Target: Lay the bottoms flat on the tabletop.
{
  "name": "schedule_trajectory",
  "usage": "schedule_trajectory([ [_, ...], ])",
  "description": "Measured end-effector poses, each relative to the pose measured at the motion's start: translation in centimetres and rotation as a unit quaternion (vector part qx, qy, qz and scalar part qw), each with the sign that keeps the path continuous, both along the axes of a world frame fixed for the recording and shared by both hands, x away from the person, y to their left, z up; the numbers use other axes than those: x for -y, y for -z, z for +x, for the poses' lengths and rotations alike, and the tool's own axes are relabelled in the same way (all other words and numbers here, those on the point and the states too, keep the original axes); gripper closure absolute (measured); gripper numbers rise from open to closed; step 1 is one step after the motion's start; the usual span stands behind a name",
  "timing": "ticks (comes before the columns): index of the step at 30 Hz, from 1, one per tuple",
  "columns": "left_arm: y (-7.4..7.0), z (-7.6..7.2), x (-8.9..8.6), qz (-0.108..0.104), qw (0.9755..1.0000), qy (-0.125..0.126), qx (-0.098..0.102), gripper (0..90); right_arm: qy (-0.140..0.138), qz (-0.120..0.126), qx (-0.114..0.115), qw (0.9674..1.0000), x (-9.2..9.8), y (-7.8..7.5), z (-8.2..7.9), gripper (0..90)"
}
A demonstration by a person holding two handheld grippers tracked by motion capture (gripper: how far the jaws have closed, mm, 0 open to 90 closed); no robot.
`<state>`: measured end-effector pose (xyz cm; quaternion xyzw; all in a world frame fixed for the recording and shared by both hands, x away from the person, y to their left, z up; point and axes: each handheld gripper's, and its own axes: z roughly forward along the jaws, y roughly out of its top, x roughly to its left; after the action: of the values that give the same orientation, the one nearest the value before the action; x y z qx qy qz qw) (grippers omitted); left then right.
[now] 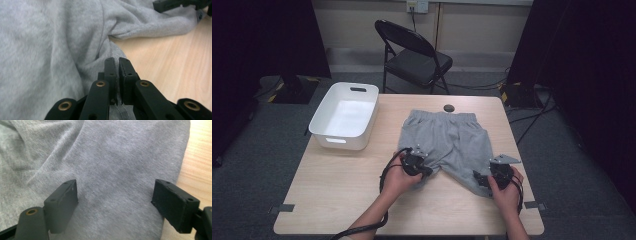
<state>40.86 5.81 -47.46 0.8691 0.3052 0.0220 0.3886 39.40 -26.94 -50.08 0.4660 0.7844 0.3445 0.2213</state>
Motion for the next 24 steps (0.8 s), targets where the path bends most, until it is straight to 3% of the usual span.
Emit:
schedule_trajectory([
  [5,0.9,-1.1,-1.6,-0.001,0.9999,0.004,-0.012,85.9,0.000,-0.001,0.000,1.0000,0.0,0.0,0.0,19.7],
  [14,1.0,-1.9,-3.3,0.000,0.9997,0.014,-0.022,85.9,0.000,-0.001,0.001,1.0000,0.0,0.0,0.0,19.7],
  [19,0.8,-2.0,-2.9,-0.003,0.9999,0.017,0.000,83.9,0.001,-0.001,0.001,1.0000,0.0,0.0,0.0,19.7],
  [24,0.4,-1.9,-1.3,-0.015,0.9995,0.023,0.018,70.2,0.000,-0.001,0.001,1.0000,0.0,0.0,0.0,19.8],
])
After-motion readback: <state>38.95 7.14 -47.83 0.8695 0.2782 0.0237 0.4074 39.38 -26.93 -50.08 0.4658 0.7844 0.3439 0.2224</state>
